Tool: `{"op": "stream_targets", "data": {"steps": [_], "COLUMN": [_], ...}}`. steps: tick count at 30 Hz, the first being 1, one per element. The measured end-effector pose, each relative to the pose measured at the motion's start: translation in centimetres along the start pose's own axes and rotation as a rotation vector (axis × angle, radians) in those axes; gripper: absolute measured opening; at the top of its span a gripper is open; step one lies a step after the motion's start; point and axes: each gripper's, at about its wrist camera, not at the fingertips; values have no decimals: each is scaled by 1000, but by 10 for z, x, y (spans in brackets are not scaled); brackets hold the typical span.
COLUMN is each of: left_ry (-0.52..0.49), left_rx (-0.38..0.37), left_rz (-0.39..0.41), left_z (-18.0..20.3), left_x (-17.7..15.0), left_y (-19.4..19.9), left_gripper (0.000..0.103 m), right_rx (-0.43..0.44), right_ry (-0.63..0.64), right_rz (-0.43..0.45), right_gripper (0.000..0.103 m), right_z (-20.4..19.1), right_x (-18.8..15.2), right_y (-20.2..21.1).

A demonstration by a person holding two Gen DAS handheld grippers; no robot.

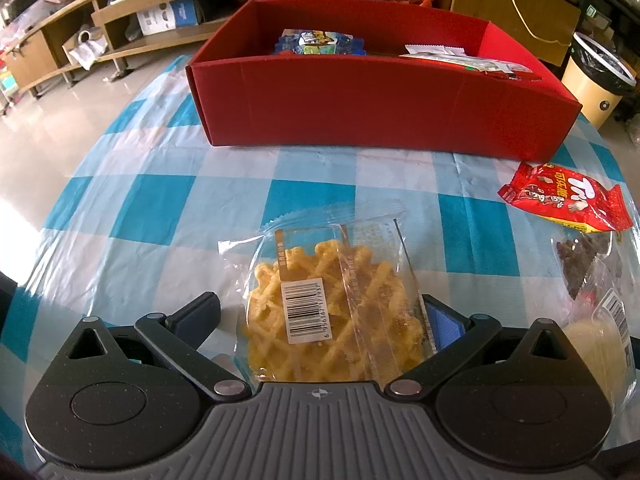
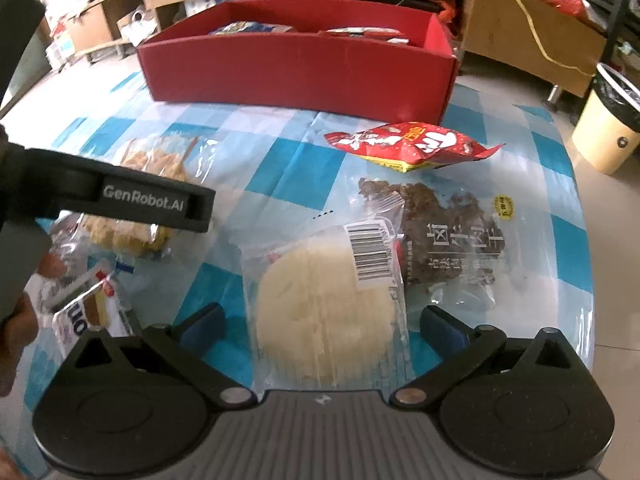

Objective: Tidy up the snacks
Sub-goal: 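Grasp the waffle bag with the left tool while the right tool grasps the white bun pack, then lift and carry the waffle bag and white bun pack over the red box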

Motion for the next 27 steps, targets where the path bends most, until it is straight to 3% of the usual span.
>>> {"op": "stream_targets", "data": {"steps": [5,7,9,10,15,19,27], "left_ry": [-1,-8,-18,-26,-82,-107,-64], "left_rx": [5,-2,-15,-23,-46,-48,-90], "left_rz": [3,-4,-6,-5,-11,-17,43], "left_z": [3,4,5,7,13,16,13], "left_x": [0,0,0,-1,-3,-5,9], "left_y": [2,1,3,5,14,20,44], "left_gripper": [103,103,99,96,87,85,84], "right_rx": [7,7,10,18,27,48,61], "right_ry": [30,55,78,81,75,42,-19], "right_rz": [-10,-5,2,3,-11,33,107], "right_gripper": [100,88,61,58,57,57,57], "right_z": [0,-1,-2,-3,-1,1,12], "right_x": [5,6,7,8,8,11,28], "right_y": [0,3,8,11,16,33,53]}}
Point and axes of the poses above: each gripper's, at about its wrist camera, not at the fingertips, and y roughly against the way its jaws point, z to its right, x to its top, and after that the axes turned 5 degrees about z, right-handed
